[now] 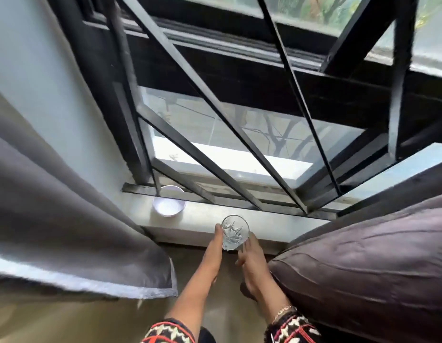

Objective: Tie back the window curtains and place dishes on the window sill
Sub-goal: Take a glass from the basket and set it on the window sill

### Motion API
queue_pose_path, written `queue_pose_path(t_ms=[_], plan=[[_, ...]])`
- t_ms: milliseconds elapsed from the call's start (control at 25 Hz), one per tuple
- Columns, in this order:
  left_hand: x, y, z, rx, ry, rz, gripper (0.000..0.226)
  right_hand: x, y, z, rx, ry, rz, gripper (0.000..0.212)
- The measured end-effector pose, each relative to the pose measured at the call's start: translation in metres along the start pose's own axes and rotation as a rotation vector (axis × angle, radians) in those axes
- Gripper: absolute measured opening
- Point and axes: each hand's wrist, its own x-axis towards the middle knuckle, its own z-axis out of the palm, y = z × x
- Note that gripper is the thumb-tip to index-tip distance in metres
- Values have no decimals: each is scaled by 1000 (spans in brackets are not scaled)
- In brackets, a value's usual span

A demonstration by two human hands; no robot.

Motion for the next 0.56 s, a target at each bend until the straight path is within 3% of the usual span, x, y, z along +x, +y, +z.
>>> queue_pose_path(t_ms=[120, 320, 560], plan=[[-52, 29, -4, -21, 39, 15, 59, -44, -29, 12, 41, -49, -10, 77], [-137, 78, -12, -65, 89, 70, 64, -119, -83, 34, 163, -96, -46, 40], [-237, 112, -28, -99, 192, 120, 60, -201, -115, 58, 170, -197, -19, 32]])
